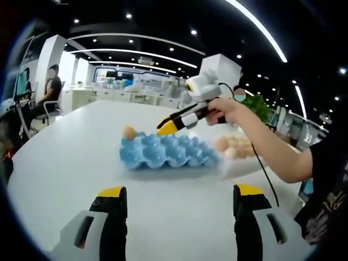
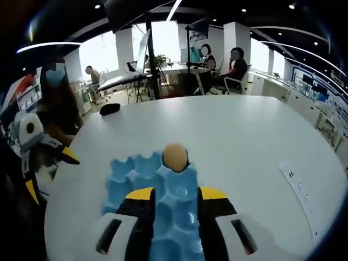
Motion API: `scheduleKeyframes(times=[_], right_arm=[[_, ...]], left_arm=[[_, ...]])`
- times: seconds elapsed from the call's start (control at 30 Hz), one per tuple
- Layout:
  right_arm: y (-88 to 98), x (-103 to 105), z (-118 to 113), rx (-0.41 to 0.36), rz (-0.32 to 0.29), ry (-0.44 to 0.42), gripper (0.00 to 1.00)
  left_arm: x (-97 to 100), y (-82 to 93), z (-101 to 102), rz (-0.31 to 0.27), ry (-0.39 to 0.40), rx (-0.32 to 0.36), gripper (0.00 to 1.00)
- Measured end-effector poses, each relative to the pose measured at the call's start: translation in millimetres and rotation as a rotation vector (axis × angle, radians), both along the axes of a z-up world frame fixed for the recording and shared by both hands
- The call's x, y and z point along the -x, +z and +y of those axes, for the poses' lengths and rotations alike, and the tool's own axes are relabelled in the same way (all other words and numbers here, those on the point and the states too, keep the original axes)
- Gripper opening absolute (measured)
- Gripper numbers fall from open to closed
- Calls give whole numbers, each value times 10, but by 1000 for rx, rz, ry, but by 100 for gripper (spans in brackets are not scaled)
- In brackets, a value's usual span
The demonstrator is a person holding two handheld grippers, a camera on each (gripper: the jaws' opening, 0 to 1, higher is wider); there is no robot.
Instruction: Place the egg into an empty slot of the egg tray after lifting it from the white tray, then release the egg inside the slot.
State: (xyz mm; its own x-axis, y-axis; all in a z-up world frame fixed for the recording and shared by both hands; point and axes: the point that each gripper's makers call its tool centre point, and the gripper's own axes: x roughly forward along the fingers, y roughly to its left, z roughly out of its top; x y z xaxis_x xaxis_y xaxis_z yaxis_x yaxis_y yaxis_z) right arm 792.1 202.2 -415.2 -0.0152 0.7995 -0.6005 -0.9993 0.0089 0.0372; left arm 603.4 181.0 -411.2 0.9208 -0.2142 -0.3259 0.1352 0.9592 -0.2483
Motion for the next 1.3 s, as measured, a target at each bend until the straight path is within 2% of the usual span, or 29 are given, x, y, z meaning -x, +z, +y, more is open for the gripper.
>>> scheduleKeyframes(times=[0.37, 0.87, 1.0, 1.3], right_arm=[[26, 15, -274, -13, -11, -23, 33], [62, -45, -553, -29, -26, -43, 33], [45, 78, -638, -32, -28, -54, 33], [22, -8, -870, -27, -34, -78, 33]], left_arm=[[-52, -21, -42, 4, -26, 1, 82], [-79, -57, -266, 13, -51, -2, 82], [-80, -72, -253, 15, -53, -1, 82], [-82, -99, -307, 20, -64, -3, 82]])
